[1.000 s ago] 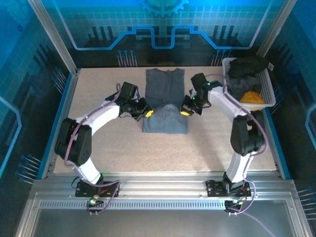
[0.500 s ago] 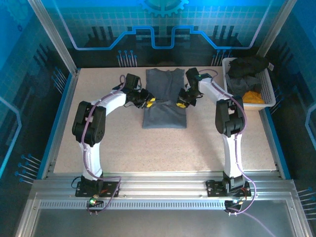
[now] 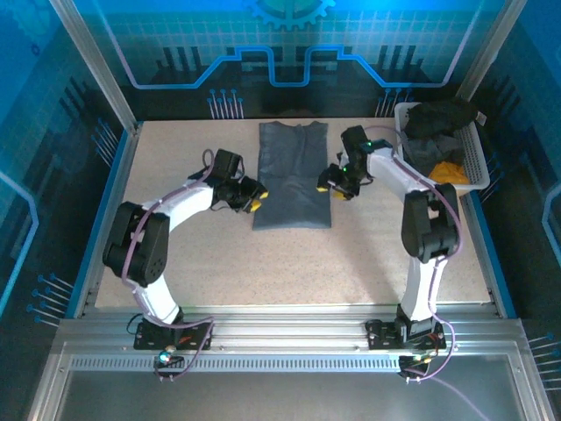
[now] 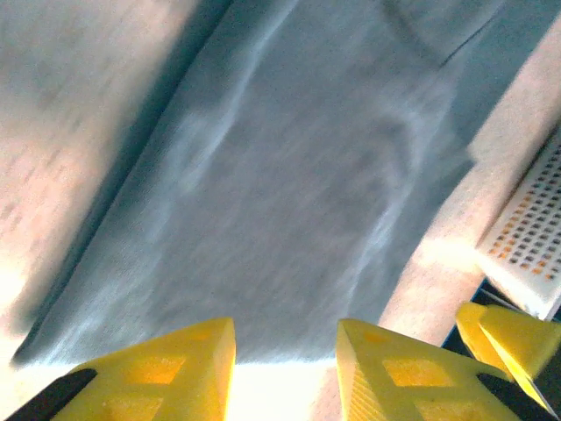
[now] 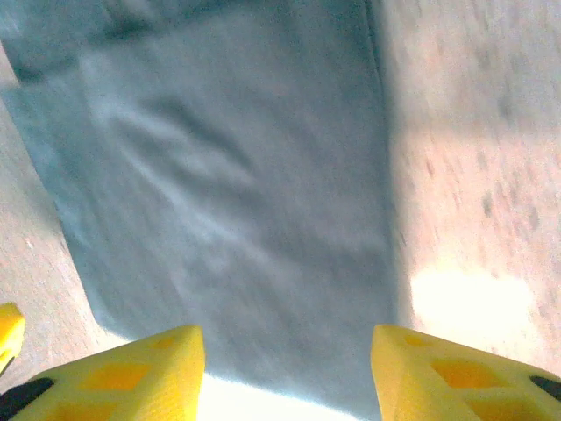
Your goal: Fold and stack the t-shirts
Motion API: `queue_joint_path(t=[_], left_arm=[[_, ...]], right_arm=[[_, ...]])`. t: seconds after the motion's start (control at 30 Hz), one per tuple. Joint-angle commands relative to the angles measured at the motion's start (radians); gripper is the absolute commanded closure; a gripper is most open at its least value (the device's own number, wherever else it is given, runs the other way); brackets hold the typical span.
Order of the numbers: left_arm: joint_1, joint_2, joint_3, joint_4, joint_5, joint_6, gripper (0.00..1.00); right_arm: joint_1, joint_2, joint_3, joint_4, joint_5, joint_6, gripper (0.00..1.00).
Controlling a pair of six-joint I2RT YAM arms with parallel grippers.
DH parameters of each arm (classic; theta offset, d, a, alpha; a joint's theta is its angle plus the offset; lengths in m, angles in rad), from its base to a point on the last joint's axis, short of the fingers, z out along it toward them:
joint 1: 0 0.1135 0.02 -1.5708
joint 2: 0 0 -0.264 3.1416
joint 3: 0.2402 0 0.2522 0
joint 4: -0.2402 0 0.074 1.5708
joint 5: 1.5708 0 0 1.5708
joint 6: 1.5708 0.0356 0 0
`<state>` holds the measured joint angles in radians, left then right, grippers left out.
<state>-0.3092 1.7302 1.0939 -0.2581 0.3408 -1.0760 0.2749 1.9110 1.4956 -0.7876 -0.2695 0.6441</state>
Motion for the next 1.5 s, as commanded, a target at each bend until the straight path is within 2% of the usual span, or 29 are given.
queue_joint_path(t=[0.0,0.17,0.4,0.53,0.6,0.67,0.7,0.77,0.87,0.97,1.1,1.33,1.47], left_arm=[[-0.014,-0.02,-0.11,0.036,0.003,-0.083,0.61],[-0.016,-0.006,-0.177,0.104,0.012,-0.147,0.54],[-0.016,0.092,-0.143,0.174,0.033,-0.173,0.57],[-0.016,0.127,-0.115,0.179,0.035,-0.169,0.7],[-0.016,0.136,-0.1,0.182,0.032,-0.164,0.81],[-0.016,0.136,-0.085,0.181,0.034,-0.16,0.97],[-0.017,0.13,-0.081,0.174,0.031,-0.156,1.0],[-0.018,0.105,-0.075,0.133,0.023,-0.133,1.0],[-0.018,0.043,-0.092,0.069,0.018,-0.099,1.0],[-0.018,-0.027,-0.146,0.013,0.033,-0.078,1.0],[-0.042,-0.099,-0.276,0.045,0.117,-0.107,1.0],[-0.178,-0.306,-0.473,-0.015,0.173,-0.175,1.0],[-0.24,-0.506,-0.517,-0.101,0.151,-0.226,1.0]], right_arm=[[0.03,-0.092,-0.187,0.068,-0.01,0.067,0.47],[0.035,-0.17,-0.386,0.225,-0.077,0.206,0.47],[0.038,-0.051,-0.331,0.269,-0.115,0.232,0.49],[0.041,0.011,-0.272,0.257,-0.123,0.249,0.61],[0.042,0.035,-0.249,0.251,-0.121,0.257,0.67],[0.041,0.054,-0.23,0.253,-0.119,0.267,0.79],[0.041,0.057,-0.221,0.253,-0.113,0.269,0.85],[0.038,0.05,-0.201,0.234,-0.082,0.266,0.94],[0.035,-0.012,-0.198,0.206,-0.015,0.247,1.0],[0.036,-0.064,-0.193,0.134,0.015,0.191,1.0],[0.065,-0.14,-0.277,0.087,0.003,0.142,1.0],[0.158,-0.365,-0.553,0.035,-0.025,0.173,1.0],[0.206,-0.508,-0.584,-0.053,-0.05,0.213,1.0]])
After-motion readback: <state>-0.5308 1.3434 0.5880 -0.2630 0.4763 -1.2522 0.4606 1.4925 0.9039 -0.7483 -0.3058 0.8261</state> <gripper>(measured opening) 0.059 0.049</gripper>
